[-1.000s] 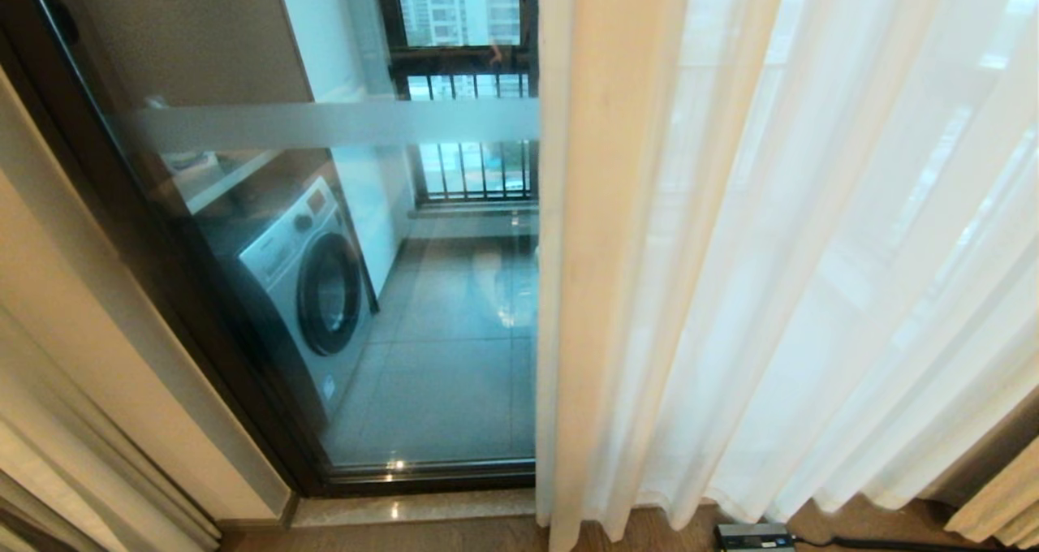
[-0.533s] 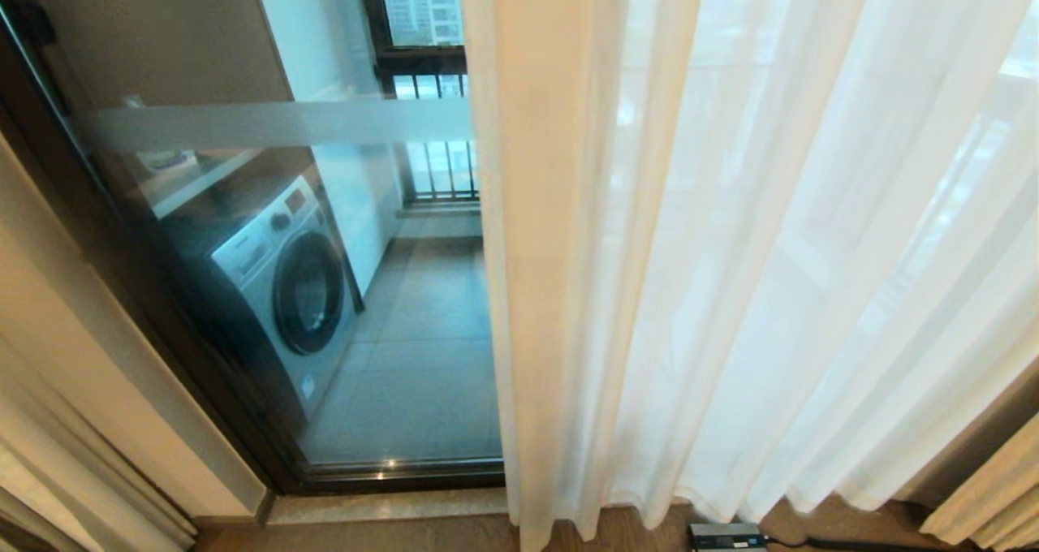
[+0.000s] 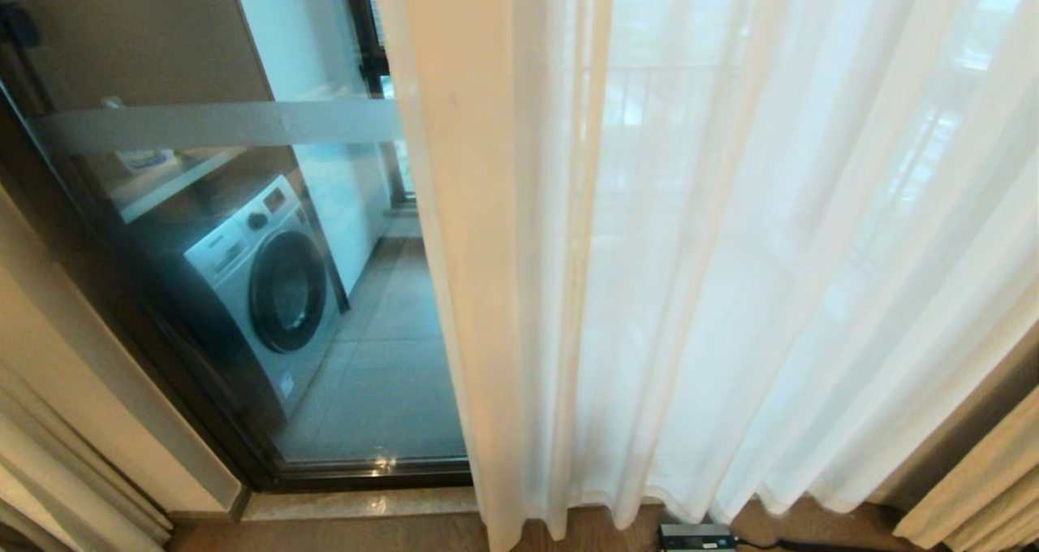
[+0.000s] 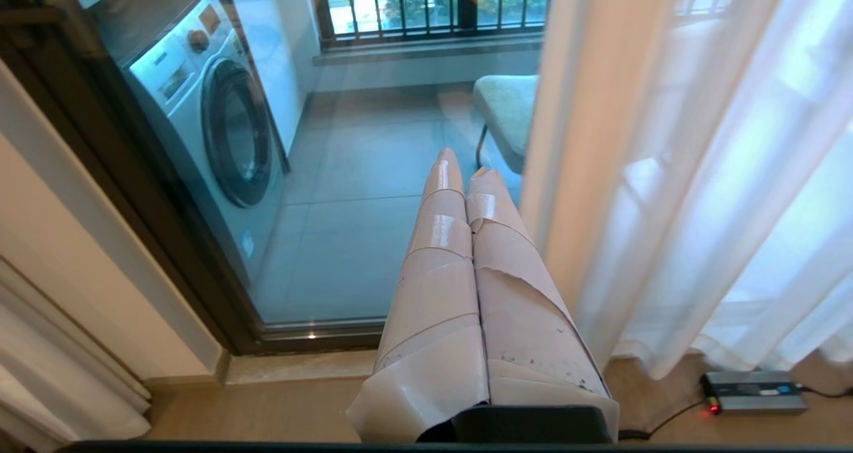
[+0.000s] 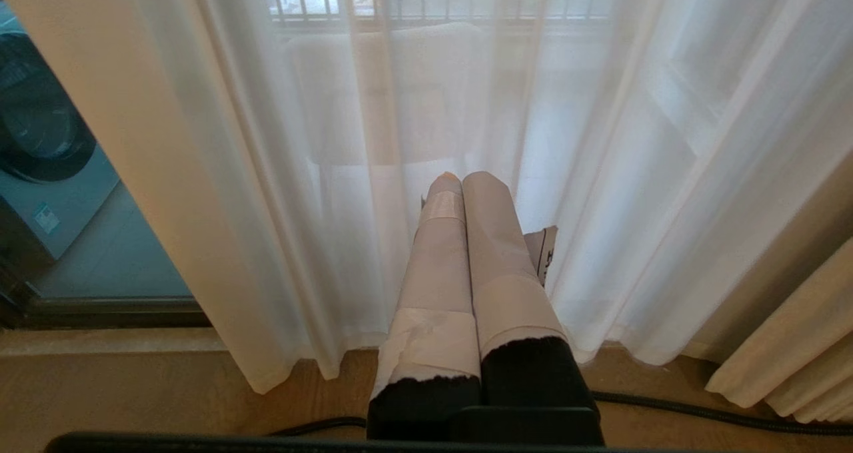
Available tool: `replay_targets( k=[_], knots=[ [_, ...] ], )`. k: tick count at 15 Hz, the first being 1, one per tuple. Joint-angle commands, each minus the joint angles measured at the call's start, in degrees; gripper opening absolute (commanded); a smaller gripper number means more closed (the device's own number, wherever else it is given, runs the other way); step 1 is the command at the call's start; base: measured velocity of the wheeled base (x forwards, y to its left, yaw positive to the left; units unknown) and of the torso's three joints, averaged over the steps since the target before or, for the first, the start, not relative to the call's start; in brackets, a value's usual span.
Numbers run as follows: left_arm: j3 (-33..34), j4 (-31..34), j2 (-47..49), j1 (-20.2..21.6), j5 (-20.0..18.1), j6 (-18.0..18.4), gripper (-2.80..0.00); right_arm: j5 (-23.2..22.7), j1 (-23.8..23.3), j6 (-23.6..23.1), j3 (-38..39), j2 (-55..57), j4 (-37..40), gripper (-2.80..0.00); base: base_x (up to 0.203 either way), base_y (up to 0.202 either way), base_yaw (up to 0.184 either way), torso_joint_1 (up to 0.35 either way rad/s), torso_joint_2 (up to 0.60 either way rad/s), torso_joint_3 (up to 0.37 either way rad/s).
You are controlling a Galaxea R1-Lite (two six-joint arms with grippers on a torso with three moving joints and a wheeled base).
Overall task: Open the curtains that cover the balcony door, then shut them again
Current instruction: Pull the inner curtains open on both sides
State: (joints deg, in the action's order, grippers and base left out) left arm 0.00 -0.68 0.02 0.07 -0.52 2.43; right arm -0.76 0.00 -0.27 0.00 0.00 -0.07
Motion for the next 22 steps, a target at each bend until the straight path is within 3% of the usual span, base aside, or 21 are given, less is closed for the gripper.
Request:
replay_targets(
  k=[1,5,22],
  knots=[
    [0.0,0.0,0.0,0.0,0.0,-0.1,-2.80,0.0,0.0,-0.1,0.0,0.0,0.0,-2.80,0.000,-0.182,0.003,0.005,0.00,0.001],
    [0.0,0.0,0.0,0.0,0.0,-0.1,-2.80,0.0,0.0,-0.1,0.0,0.0,0.0,-2.80,0.000,-0.159,0.001,0.003,0.00,0.002],
    [0.0,0.0,0.0,0.0,0.0,-0.1,-2.80,0.0,0.0,-0.1,0.0,0.0,0.0,-2.80,0.000,0.000,0.000,0.000,0.00,0.000]
  ],
)
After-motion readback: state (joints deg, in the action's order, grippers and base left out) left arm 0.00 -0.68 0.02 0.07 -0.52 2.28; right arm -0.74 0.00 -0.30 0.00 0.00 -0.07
